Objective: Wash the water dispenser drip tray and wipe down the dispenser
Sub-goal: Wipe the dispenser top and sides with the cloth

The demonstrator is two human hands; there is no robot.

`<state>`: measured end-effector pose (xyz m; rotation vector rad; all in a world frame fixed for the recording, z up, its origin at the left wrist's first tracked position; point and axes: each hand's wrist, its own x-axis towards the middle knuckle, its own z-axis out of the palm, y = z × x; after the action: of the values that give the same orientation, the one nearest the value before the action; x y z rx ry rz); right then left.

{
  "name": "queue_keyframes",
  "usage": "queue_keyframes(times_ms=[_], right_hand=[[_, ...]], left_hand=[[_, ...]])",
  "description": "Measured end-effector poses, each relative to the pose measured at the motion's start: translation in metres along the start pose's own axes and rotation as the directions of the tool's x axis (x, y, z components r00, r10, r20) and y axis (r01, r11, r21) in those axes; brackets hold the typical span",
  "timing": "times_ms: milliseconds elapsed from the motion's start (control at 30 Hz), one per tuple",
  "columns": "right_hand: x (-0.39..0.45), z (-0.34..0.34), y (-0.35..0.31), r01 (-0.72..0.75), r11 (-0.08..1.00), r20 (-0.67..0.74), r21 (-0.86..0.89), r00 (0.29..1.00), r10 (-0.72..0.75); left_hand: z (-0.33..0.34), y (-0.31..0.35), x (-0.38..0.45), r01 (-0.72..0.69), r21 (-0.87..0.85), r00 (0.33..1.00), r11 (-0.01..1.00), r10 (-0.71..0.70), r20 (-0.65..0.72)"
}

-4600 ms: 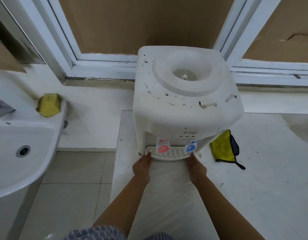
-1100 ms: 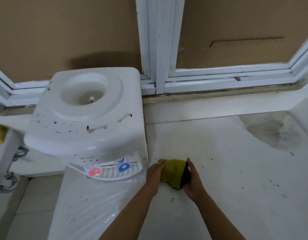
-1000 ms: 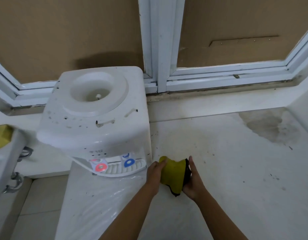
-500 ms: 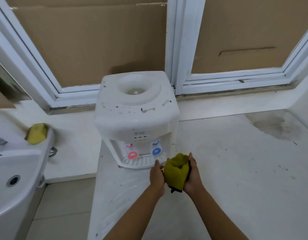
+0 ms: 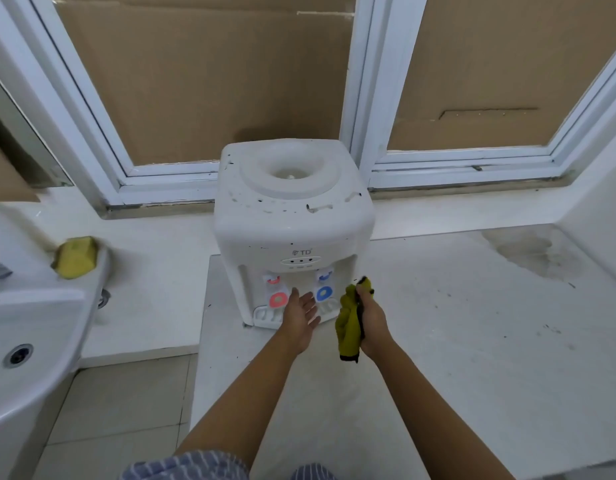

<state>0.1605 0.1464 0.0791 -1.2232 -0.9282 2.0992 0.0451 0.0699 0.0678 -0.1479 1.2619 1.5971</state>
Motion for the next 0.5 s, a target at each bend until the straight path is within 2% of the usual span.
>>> queue_keyframes(times_ms=[100, 167, 233, 300, 400, 500], right_hand=[[0.006, 0.014, 0.012, 0.226, 0.931, -0.135, -0.286, 0.953, -0.273], [0.004, 0.026, 0.021, 0.361, 0.85, -0.119, -0.383, 0.894, -0.433], [0.001, 0.034, 0.032, 0.454, 0.785, -0.085, -0.423, 0.842, -0.533], [0.005, 0.033, 0.045, 0.481, 0.738, -0.043, -0.473, 0.824, -0.565], [0.01, 0.016, 0.066, 0.442, 0.712, 0.006, -0.545, 0.851, -0.524], [0.003, 0.002, 0.075, 0.421, 0.77, -0.102, -0.48, 0.845, -0.525]], left_hand=[[-0.001, 0.004, 0.001, 0.011, 0.043, 0.998, 0.999, -0.014, 0.066], [-0.002, 0.004, 0.001, 0.018, 0.044, 0.995, 0.999, -0.022, 0.093], [-0.001, 0.005, -0.002, 0.01, 0.065, 0.996, 0.998, -0.016, 0.091], [-0.001, 0.008, -0.004, -0.005, 0.087, 0.993, 0.996, -0.005, 0.114], [-0.003, 0.011, -0.002, -0.005, 0.085, 0.991, 0.996, -0.007, 0.134], [-0.004, 0.012, -0.001, -0.002, 0.111, 0.995, 0.994, -0.009, 0.103]])
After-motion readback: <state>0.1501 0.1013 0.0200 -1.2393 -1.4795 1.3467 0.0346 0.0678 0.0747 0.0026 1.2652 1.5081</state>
